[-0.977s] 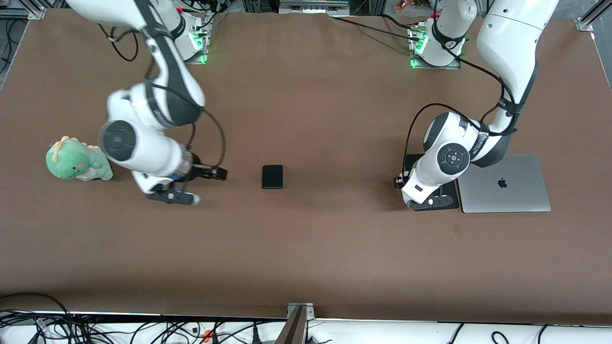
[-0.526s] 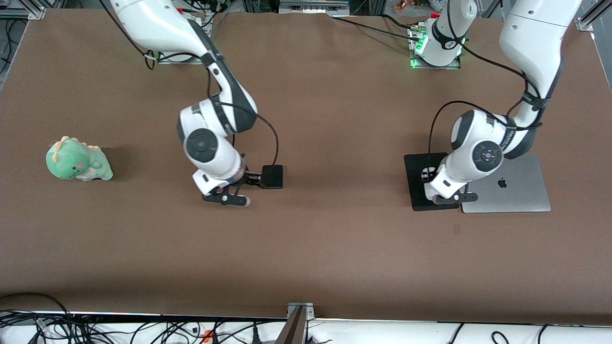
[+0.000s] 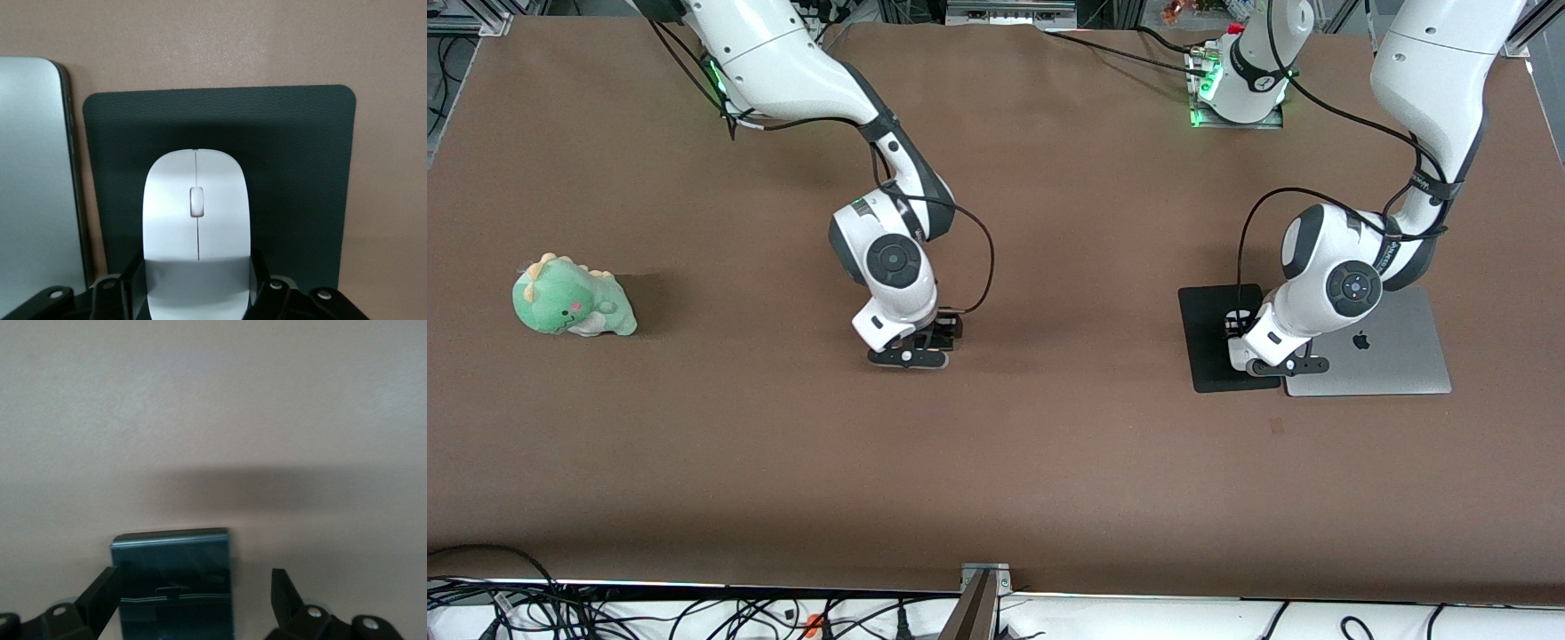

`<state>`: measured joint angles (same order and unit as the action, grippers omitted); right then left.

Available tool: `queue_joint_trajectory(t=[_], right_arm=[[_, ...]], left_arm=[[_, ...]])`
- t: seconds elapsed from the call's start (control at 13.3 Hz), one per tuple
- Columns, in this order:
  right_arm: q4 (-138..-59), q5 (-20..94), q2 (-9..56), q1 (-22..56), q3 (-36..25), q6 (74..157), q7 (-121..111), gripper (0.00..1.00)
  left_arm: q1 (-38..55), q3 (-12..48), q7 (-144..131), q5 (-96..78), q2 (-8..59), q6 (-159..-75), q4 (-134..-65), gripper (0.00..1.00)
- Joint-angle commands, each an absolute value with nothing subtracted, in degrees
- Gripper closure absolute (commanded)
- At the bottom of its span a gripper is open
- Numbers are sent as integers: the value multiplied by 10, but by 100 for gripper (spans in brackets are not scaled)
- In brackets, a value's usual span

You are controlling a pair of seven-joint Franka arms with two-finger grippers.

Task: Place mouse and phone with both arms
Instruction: 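Lower the mouse onto the pad while the right gripper grasps the phone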

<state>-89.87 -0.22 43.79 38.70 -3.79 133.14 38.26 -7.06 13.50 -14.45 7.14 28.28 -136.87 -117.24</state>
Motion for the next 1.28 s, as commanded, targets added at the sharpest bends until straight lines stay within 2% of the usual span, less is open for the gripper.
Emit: queue_joint_trajectory(t=[0.0, 0.08, 0.15, 0.6, 0.83, 0.9, 0.98, 1.13, 1.2], right_arm=[[-895, -14, 445, 393, -45, 1344, 395, 0], [-894, -14, 446, 395, -45, 1345, 395, 0], [-895, -14, 448, 399, -45, 1351, 395, 0], [-895, -16, 460, 409, -45, 1370, 393, 0], [-895, -26, 461, 409, -45, 1371, 390, 0], [-895, -27, 461, 409, -45, 1371, 389, 3], [-896, -28, 462, 409, -45, 1374, 383, 12], [-896, -28, 462, 408, -45, 1374, 374, 15], [-896, -28, 462, 408, -45, 1373, 372, 23]], left_arm=[[-76, 140, -143, 91, 277, -1375, -1180, 87], [-76, 141, -143, 91, 277, -1375, -1180, 58], [-76, 141, -143, 90, 277, -1375, -1178, 1], [-76, 149, -147, 81, 217, -1326, -1171, 0], [-76, 155, -149, 77, 164, -1240, -1135, 0], [-77, 154, -153, 39, 142, -1214, -1124, 0], [-77, 153, -151, 13, 121, -1190, -1115, 0], [-77, 152, -144, 12, 77, -1142, -1100, 0], [-77, 152, -144, 12, 53, -1113, -1089, 0]])
